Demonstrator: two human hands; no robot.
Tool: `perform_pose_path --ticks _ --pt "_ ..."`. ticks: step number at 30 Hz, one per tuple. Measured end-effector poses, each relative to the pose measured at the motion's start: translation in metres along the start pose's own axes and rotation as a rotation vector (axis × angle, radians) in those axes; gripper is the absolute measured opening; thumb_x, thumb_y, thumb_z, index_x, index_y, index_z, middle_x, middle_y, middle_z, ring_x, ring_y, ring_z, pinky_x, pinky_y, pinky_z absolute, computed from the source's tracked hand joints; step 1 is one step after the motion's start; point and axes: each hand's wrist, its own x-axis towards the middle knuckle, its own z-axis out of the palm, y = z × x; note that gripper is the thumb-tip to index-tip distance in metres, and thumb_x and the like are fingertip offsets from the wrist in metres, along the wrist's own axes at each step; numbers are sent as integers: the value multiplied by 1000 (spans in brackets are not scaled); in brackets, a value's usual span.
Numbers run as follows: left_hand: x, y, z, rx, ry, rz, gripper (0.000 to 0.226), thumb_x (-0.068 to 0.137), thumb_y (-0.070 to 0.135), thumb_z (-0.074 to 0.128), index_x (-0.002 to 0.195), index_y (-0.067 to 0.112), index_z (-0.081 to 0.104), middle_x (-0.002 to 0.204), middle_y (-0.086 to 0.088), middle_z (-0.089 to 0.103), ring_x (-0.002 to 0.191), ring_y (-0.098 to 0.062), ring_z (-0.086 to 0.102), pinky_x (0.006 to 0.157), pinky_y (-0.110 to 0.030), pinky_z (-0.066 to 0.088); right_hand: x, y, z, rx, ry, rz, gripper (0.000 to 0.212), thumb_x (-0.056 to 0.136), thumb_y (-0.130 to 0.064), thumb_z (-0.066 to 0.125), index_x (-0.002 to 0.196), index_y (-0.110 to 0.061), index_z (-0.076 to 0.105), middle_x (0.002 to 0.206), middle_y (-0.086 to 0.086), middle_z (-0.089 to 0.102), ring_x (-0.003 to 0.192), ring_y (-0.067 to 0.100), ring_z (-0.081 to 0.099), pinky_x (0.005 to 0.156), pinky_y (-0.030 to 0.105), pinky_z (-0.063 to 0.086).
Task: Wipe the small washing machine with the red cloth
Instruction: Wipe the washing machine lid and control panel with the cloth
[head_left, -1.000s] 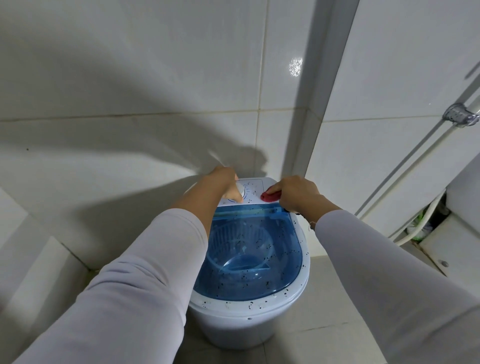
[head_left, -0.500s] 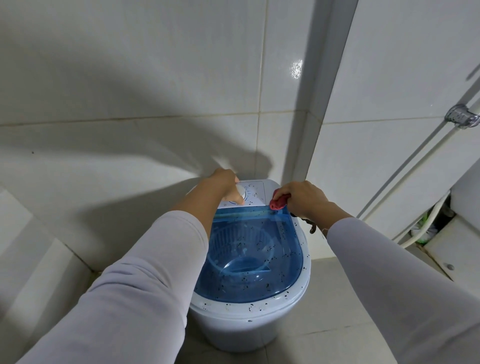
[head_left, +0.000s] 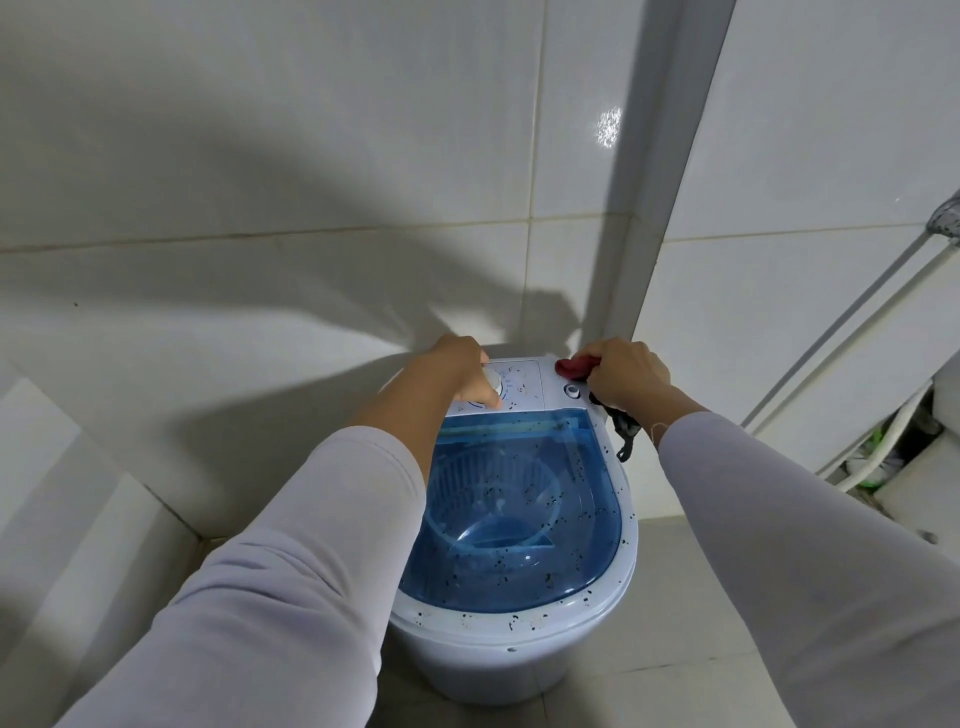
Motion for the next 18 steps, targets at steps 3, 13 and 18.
perform_pose_path --ticks 3,13,18 --pt "0 0 -1 18 7 1 80 80 42 70 148 17 35 144 -5 46 129 -25 46 103 -32 41 -1 4 9 40 -30 43 45 84 -6 48 120 -28 63 112 12 64 99 32 61 73 32 47" --pt "-3 2 0 23 4 3 80 82 43 68 149 16 33 146 -7 44 131 -27 44 104 -32 38 -15 17 10 74 -78 57 28 89 -15 50 110 -23 68 100 10 65 86 29 59 66 31 43" --pt "-12 3 3 0 5 12 83 85 45 65 151 15 26 153 -9 33 138 -29 36 108 -33 33 -24 21 10 46 -92 83 27 91 -40 53 101 -23 71 95 7 67 83 28 62 63 31 45"
